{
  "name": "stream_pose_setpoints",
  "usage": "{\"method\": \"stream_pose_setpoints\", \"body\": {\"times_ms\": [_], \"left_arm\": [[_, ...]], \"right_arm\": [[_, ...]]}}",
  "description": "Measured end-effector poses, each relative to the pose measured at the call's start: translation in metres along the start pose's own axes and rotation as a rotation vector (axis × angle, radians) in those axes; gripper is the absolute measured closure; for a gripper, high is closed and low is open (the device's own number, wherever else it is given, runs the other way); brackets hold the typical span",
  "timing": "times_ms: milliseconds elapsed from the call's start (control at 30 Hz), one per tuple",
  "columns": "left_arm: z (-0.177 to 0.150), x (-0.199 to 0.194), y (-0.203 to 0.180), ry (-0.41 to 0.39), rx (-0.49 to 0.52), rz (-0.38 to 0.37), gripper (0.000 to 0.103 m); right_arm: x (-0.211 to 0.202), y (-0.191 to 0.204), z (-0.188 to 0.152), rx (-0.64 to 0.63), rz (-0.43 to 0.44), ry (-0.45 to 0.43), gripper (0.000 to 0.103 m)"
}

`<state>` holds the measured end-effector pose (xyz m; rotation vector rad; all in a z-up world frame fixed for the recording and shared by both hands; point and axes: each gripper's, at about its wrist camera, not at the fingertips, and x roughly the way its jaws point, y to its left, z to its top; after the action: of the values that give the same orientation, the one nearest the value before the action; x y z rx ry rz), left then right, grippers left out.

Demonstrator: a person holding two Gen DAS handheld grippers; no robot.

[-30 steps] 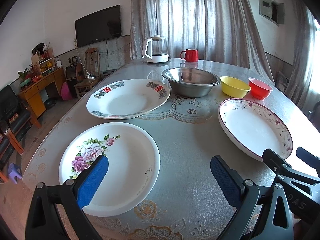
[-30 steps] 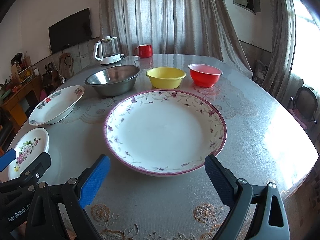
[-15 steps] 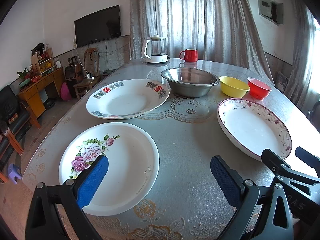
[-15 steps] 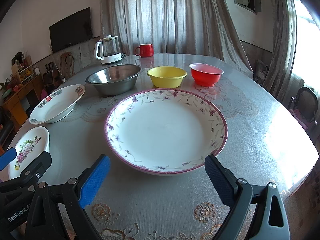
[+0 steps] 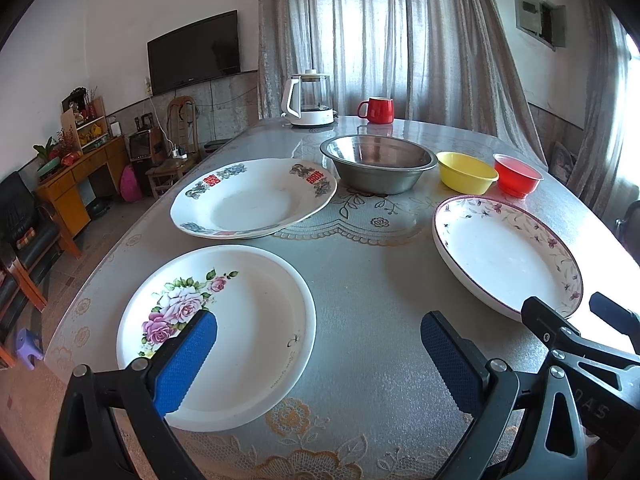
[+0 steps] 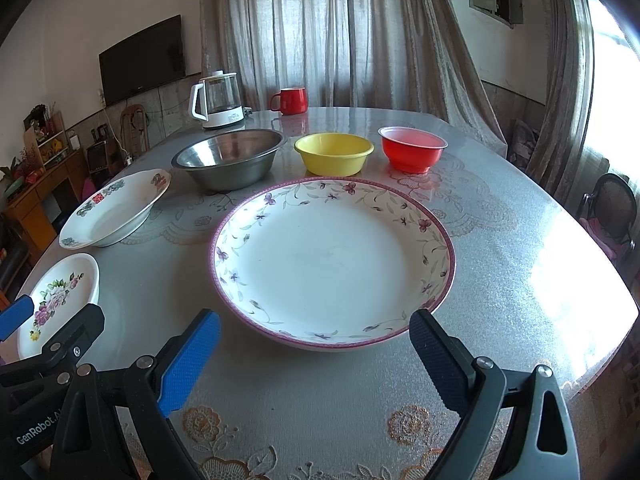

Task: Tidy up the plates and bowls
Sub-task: 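Move the right gripper to the rim of the purple-rimmed plate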

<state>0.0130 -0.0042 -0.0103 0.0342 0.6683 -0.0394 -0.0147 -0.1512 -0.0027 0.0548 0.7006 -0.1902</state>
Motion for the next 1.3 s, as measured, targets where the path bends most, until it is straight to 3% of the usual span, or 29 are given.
{"method": "stream_pose_setpoints", "body": {"times_ms": [533, 733, 933, 1067, 1300], "left_arm": [[0.0, 0.003, -0.009, 0.02, 0.021, -0.017, 0.001], [0.012, 0.013, -0.006, 0.08, -0.006, -0.128, 0.0], [0.034, 0.028, -0.012, 0.104, 0.002, -0.185, 0.0], [0.048, 0.036, -0.023, 0.105, 0.023, -0.251, 0.001], [0.065, 0.073, -0.042, 0.199, -0.011, -0.339, 0.011]], "right_arm": [[0.002, -0.004, 0.002, 0.008, 0.012, -0.003, 0.006], [0.005, -0.022, 0.012, 0.033, 0.093, -0.012, 0.006], [0.022, -0.078, 0.033, 0.19, 0.206, 0.037, 0.006], [0.044, -0.115, 0.041, 0.307, 0.214, 0.087, 0.007], [0.07, -0.132, 0.052, 0.277, 0.177, 0.109, 0.022]]}}
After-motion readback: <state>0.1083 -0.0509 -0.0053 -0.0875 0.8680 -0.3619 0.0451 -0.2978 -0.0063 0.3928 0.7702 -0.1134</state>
